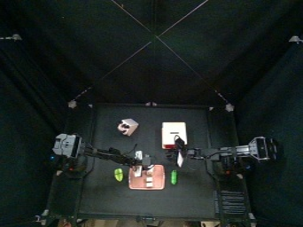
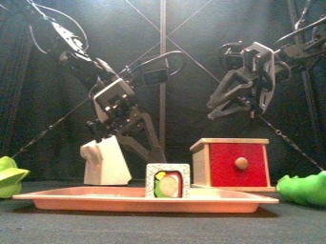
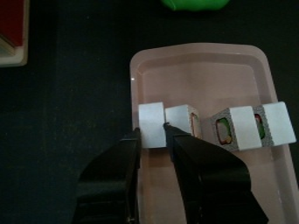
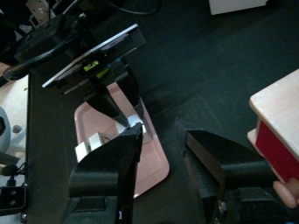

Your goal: Grab white sushi piece from plate

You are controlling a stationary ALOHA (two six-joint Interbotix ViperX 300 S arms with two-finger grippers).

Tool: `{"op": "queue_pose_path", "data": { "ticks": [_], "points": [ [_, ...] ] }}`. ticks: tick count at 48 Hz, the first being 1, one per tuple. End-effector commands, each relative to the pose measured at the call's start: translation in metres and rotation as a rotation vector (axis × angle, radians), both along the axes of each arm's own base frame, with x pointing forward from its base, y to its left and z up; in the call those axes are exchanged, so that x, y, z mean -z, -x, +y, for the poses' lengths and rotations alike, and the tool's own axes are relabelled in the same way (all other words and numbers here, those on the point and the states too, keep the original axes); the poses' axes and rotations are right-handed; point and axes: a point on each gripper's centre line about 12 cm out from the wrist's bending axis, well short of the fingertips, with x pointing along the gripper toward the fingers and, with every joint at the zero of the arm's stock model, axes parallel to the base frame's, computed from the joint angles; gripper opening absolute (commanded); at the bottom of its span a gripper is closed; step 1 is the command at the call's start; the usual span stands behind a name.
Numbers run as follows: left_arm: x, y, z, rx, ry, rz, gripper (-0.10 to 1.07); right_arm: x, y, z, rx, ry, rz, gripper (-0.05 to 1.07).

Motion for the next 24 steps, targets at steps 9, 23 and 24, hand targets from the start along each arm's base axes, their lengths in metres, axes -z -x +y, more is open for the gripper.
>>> {"op": "queue_pose_path", "data": {
  "ticks": [9, 23, 24],
  "points": [
    [-0.023, 0.000, 0.001, -0.002, 0.005, -0.058, 0.62, -0.012, -0.005, -0.001, 0.002, 0.006, -0.042, 0.75],
    [-0.028, 0.003, 0.001, -0.004, 0.007, -0.067, 0.61, -0.012, -0.005, -0.001, 0.002, 0.006, -0.041, 0.75],
    [-0.028, 0.003, 0.001, -0.004, 0.007, -0.067, 0.61, -0.012, -0.005, -0.001, 0.002, 0.006, -0.041, 0.75]
  ]
}}
